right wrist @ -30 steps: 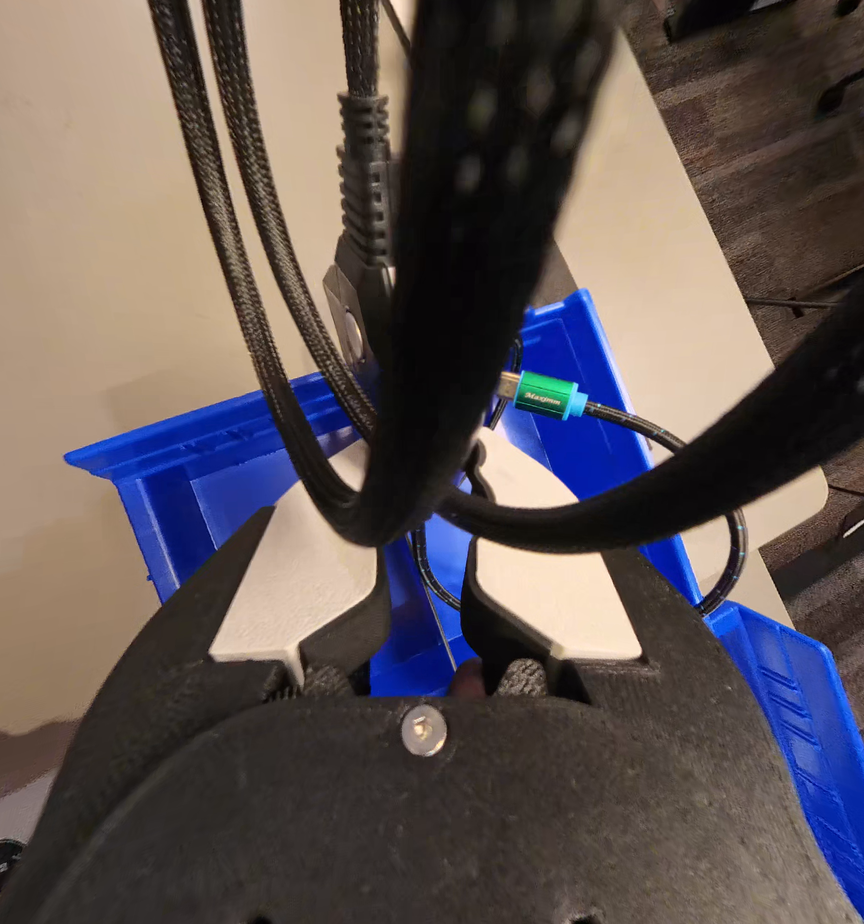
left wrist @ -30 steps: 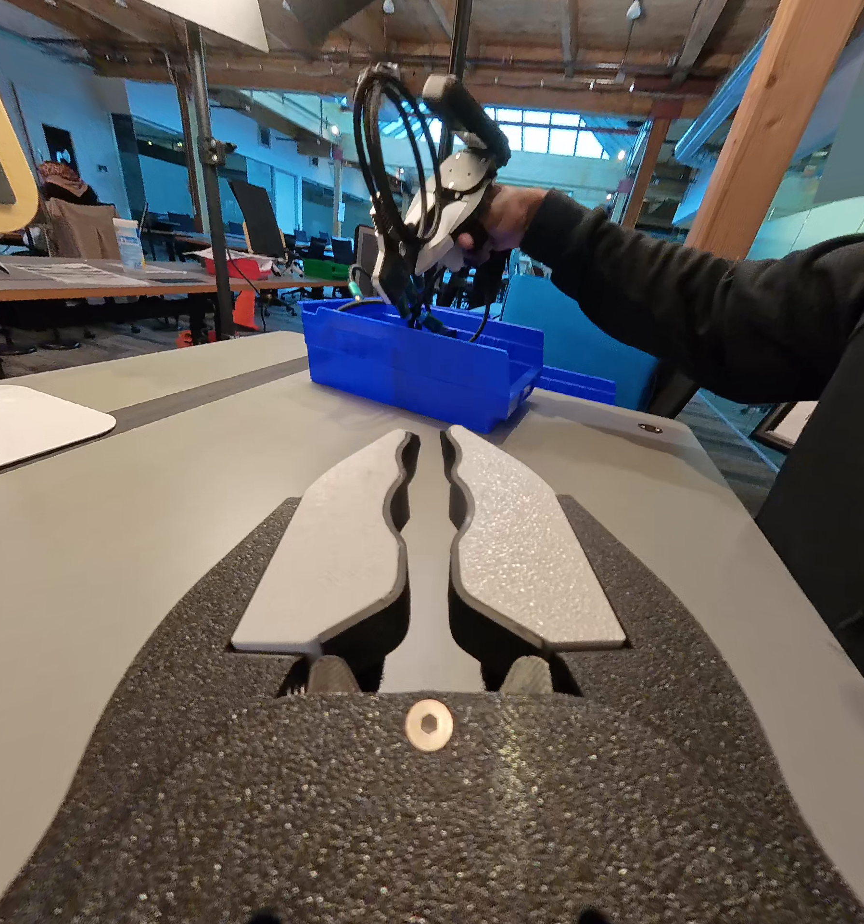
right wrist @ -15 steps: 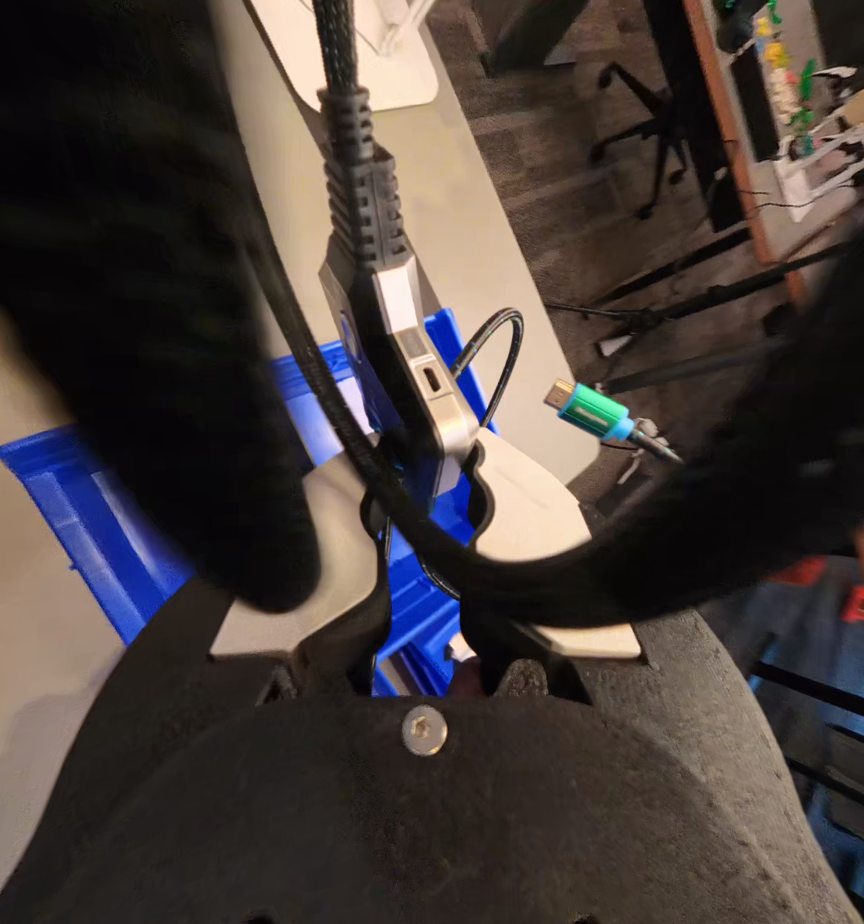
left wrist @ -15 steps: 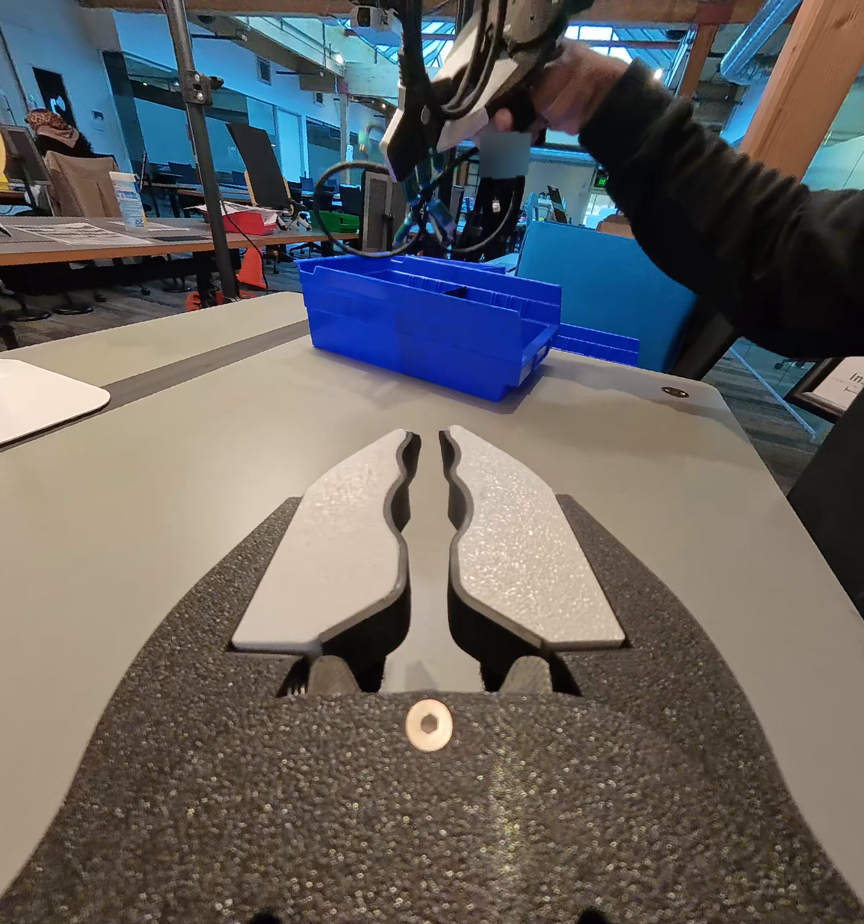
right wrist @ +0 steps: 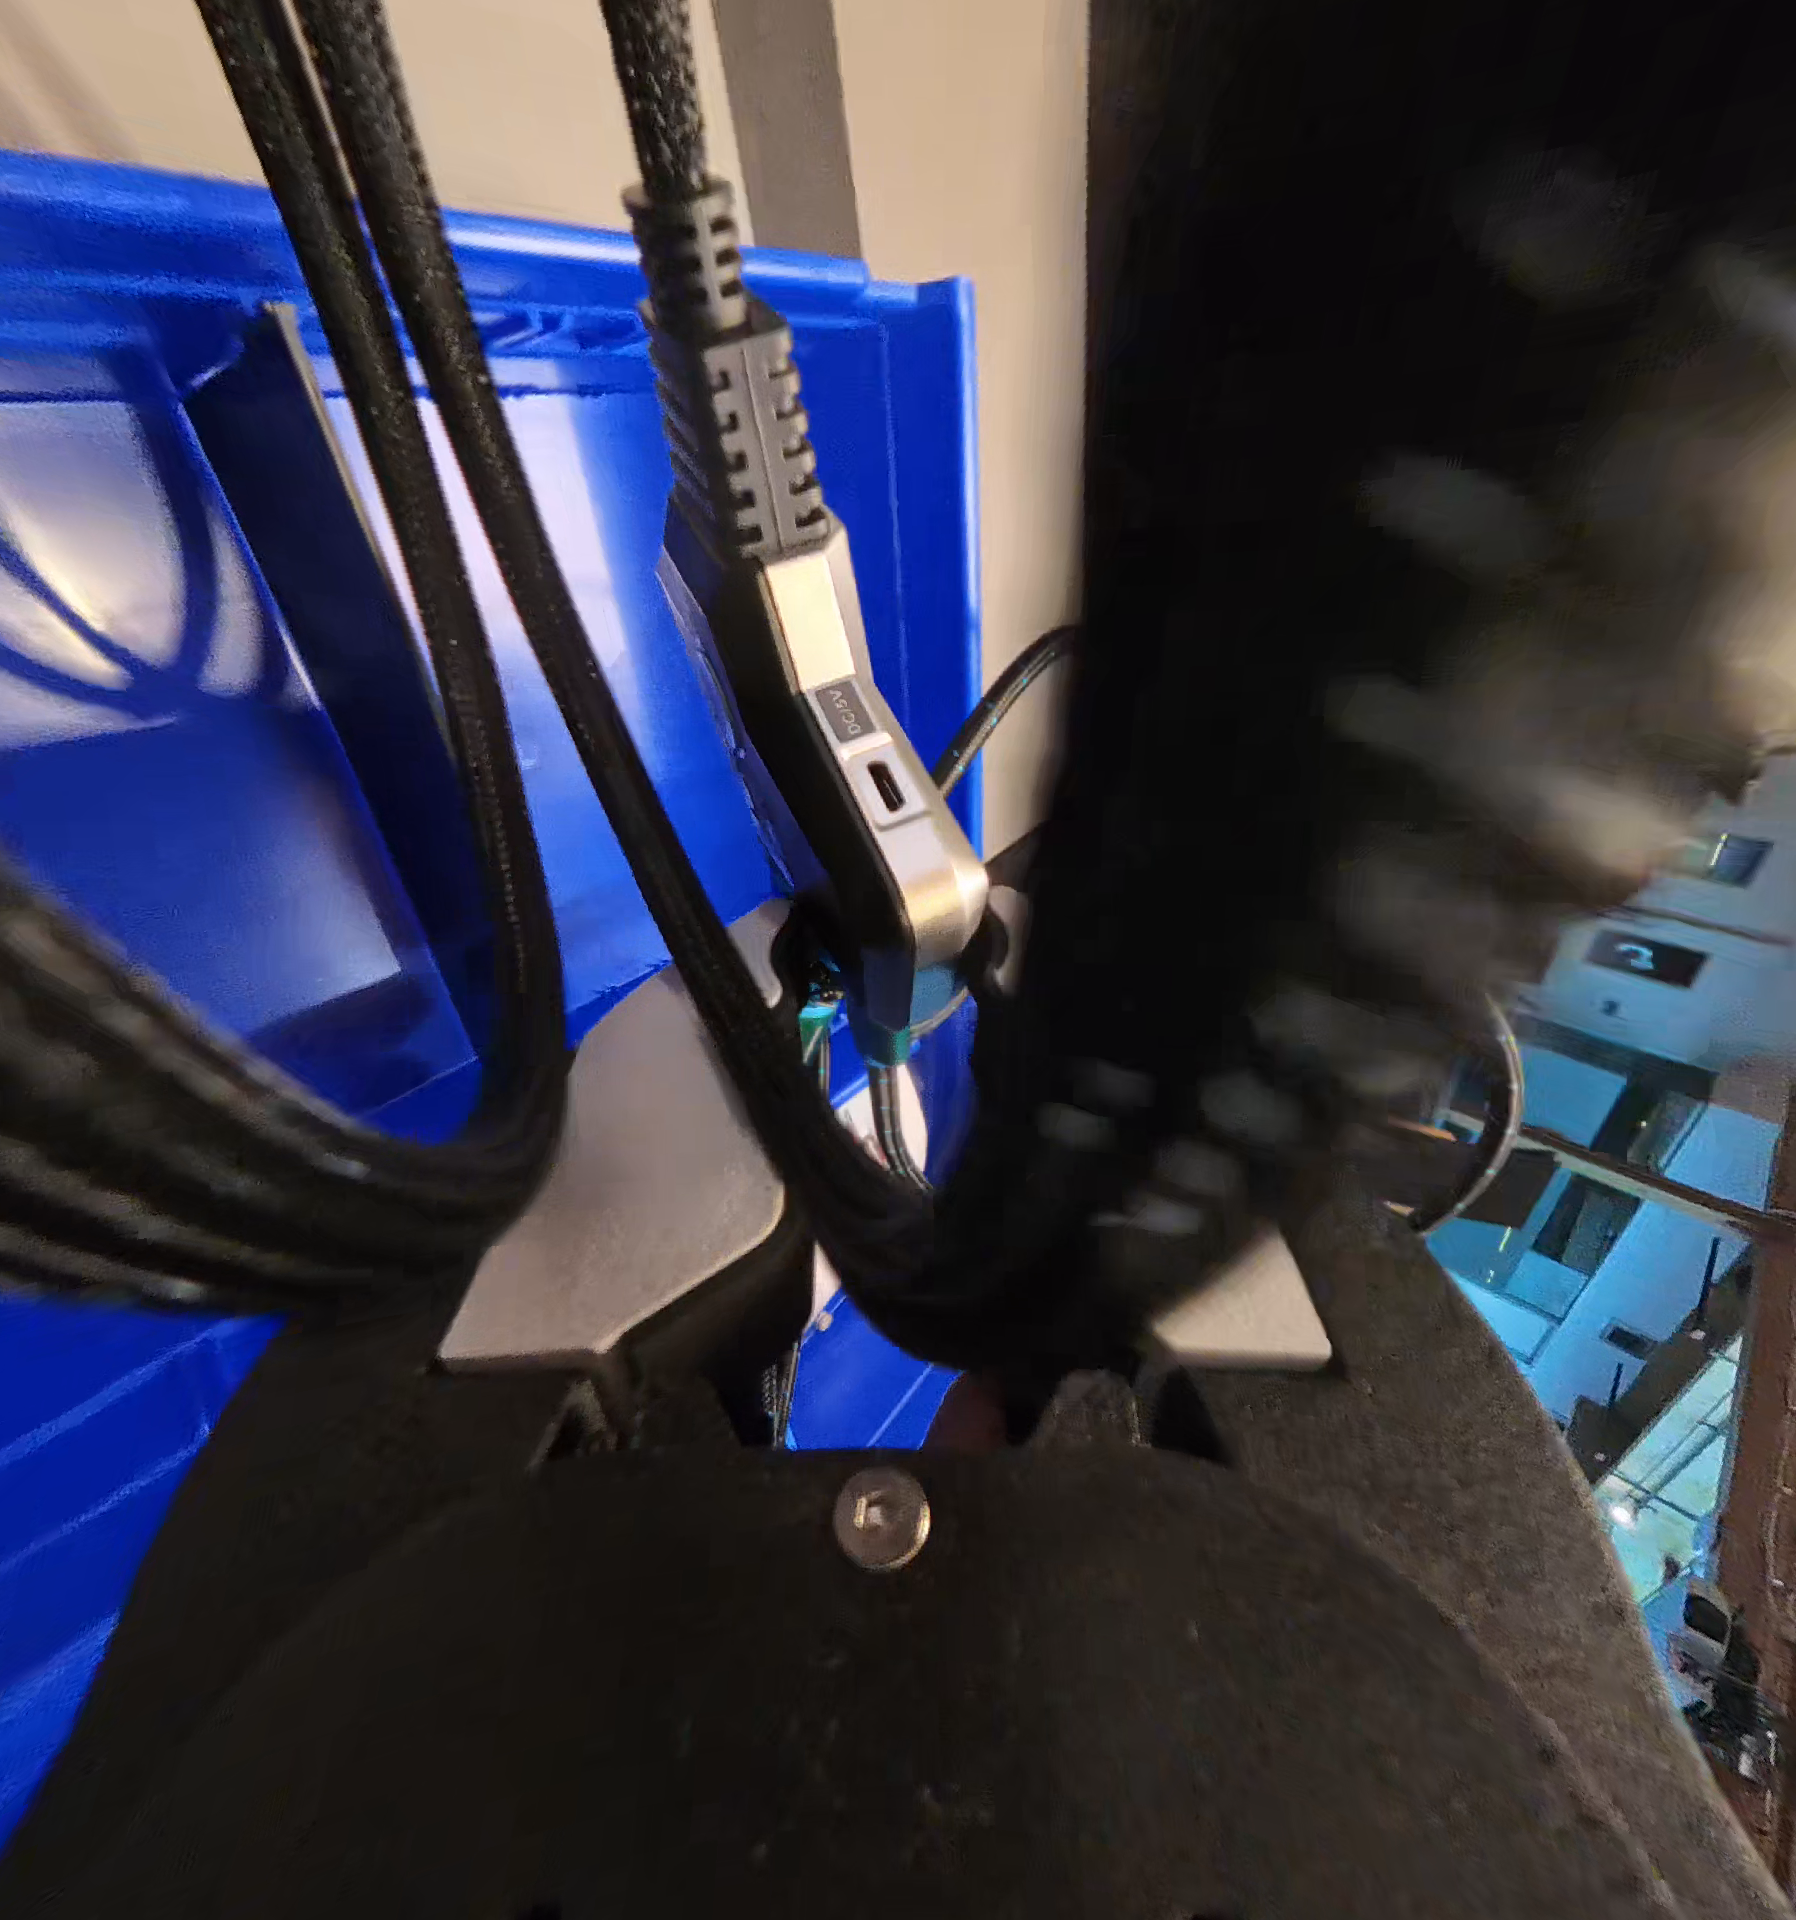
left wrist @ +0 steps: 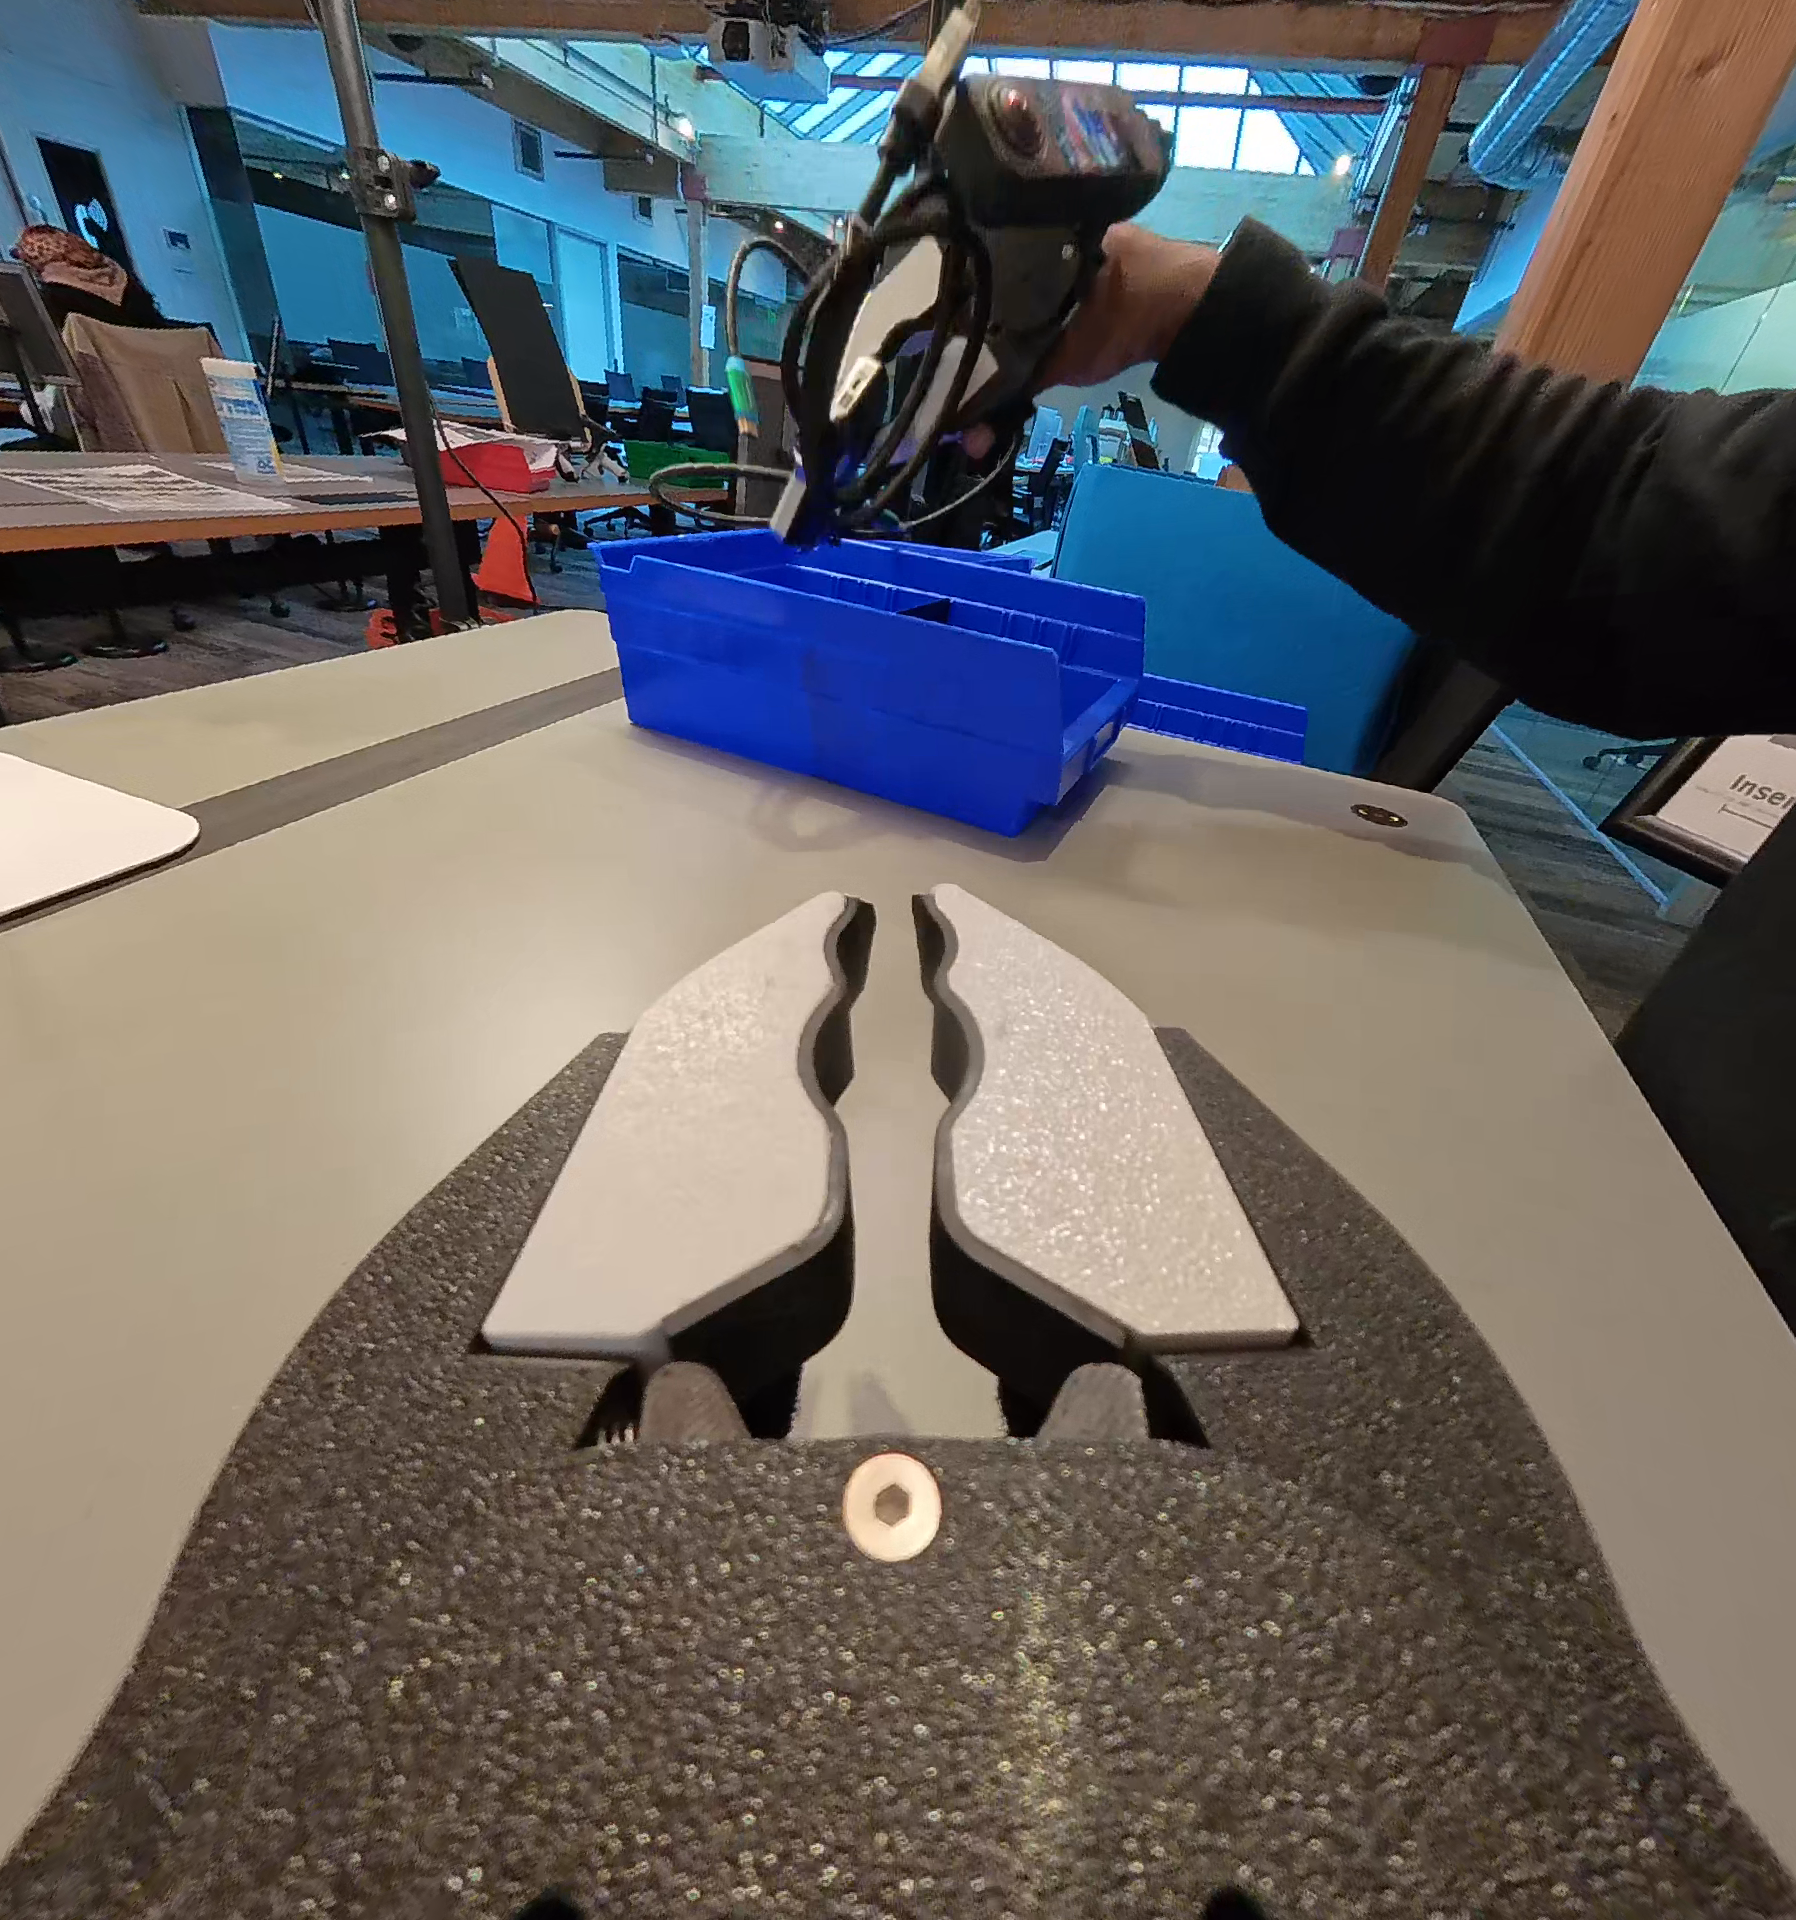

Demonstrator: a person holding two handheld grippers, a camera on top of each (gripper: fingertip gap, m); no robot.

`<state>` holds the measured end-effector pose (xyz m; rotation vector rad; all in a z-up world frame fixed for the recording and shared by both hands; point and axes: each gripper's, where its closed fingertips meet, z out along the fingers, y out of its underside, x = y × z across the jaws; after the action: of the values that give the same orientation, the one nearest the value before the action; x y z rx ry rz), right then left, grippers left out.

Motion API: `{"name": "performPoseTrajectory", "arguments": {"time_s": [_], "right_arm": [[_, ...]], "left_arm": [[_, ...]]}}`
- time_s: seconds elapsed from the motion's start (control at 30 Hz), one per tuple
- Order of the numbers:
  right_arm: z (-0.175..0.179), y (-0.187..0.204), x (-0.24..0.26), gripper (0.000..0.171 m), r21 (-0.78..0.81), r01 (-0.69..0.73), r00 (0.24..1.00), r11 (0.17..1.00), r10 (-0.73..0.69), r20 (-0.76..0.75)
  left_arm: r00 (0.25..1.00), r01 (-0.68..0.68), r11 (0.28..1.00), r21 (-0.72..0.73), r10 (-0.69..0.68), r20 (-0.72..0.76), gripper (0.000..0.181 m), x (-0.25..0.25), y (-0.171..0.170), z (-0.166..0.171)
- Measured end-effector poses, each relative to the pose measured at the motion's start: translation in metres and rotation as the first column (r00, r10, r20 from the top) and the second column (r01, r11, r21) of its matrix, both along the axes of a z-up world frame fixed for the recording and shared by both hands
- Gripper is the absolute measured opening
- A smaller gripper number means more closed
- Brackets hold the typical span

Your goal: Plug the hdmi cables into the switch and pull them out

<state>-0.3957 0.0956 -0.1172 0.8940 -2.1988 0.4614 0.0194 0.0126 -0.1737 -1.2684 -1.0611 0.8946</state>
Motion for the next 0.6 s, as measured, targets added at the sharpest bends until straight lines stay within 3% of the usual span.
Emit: {"name": "performPoseTrajectory", "arguments": {"time_s": [0.03, 0.27, 0.6], "right_arm": [[-0.005, 0.0, -0.002, 0.029, 0.008, -0.002, 1.0, 1.0, 0.002, -0.003], [-0.024, -0.006, -0.02, 0.029, 0.044, -0.035, 0.985, 0.998, 0.042, -0.168], [-0.042, -0.008, -0.023, 0.03, 0.078, -0.111, 0.969, 0.991, 0.126, -0.214]], "left_arm": [[1.0, 0.001, 1.0, 0.001, -0.001, 0.0, 0.01, 0.0, 0.0, 0.0], [1.0, 0.005, 1.0, -0.016, -0.005, 0.008, 0.01, -0.001, 0.002, -0.001], [1.0, 0.006, 1.0, -0.028, -0.006, 0.016, 0.01, -0.002, 0.004, -0.003]]}}
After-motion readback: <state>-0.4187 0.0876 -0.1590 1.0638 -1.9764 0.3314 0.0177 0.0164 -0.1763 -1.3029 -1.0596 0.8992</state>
